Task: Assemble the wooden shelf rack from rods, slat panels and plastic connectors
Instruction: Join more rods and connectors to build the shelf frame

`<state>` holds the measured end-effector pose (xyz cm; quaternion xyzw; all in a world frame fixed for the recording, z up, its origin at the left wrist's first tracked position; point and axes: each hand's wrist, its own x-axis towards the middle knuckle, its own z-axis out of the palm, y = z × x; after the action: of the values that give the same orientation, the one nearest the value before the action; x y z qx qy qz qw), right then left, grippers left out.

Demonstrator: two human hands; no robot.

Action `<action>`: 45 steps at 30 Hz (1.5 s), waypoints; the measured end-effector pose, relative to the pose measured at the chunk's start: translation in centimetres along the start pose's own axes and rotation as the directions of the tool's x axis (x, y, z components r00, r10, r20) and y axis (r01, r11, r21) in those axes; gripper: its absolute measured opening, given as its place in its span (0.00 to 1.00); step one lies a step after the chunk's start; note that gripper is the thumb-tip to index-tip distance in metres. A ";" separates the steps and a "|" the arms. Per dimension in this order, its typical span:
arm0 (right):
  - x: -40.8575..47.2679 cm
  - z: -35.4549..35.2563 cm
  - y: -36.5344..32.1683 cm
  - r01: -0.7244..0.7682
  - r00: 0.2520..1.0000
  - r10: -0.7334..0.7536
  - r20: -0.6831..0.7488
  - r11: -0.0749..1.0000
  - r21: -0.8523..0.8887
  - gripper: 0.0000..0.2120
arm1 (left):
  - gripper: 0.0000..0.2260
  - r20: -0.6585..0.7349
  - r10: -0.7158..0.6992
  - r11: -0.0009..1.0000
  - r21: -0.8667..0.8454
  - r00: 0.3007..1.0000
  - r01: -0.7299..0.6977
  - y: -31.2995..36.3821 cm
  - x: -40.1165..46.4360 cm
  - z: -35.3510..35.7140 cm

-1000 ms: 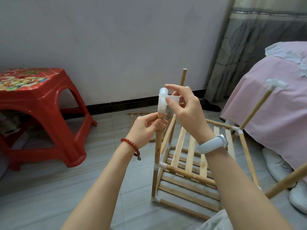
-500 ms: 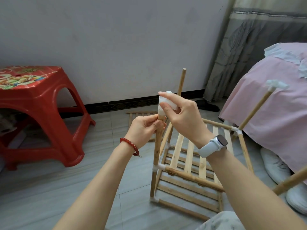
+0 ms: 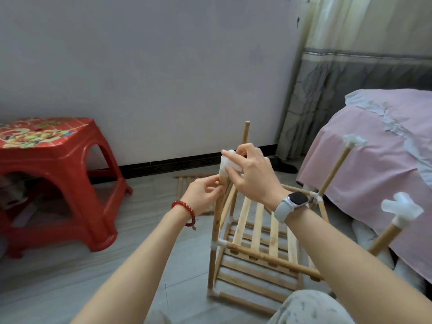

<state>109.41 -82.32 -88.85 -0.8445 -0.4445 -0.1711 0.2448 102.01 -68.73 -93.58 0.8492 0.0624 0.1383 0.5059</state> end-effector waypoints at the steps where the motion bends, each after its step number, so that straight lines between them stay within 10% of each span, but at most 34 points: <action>1: 0.0 -0.2 -0.2 -0.008 1.000 0.008 0.003 0.999 -0.044 0.21 | 0.17 0.019 -0.006 1.000 0.031 1.000 0.006 0.0 -0.1 -0.3; 8: 1.0 2.2 -6.1 0.313 0.915 -0.266 -0.303 0.942 0.118 0.17 | 0.18 -0.213 -0.136 0.962 0.206 0.967 0.180 -3.3 -2.3 -5.4; 13: 0.1 12.3 -8.4 0.085 0.978 -0.146 0.150 0.931 0.355 0.15 | 0.15 -0.317 -0.317 0.878 0.259 0.894 0.403 -11.1 -5.5 -8.3; 18: -2.5 25.7 -7.6 -0.238 0.793 0.048 0.608 0.942 0.235 0.16 | 0.15 -0.267 -0.557 0.765 0.203 0.787 0.611 -22.8 -9.3 -8.5; 30: -3.7 50.4 -5.1 -0.526 0.547 0.318 0.774 0.850 0.022 0.26 | 0.25 -0.163 -0.795 0.417 0.552 0.584 0.722 -44.3 -13.6 -4.9; 40: -4.6 49.3 -5.5 -0.554 0.555 0.339 0.760 0.832 0.033 0.11 | 0.24 -0.128 -0.833 0.415 0.498 0.538 0.761 -44.6 -14.4 -5.4; 45: -4.8 41.0 -7.6 -0.624 0.654 0.324 0.684 0.742 0.246 0.11 | 0.19 -0.233 -0.703 0.599 0.314 0.671 0.737 -38.4 -13.3 -7.3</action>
<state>103.40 -58.65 -122.95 -0.8575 -0.2803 0.2885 0.3208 88.45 -47.43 -126.24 0.8260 0.4464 -0.0563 0.3396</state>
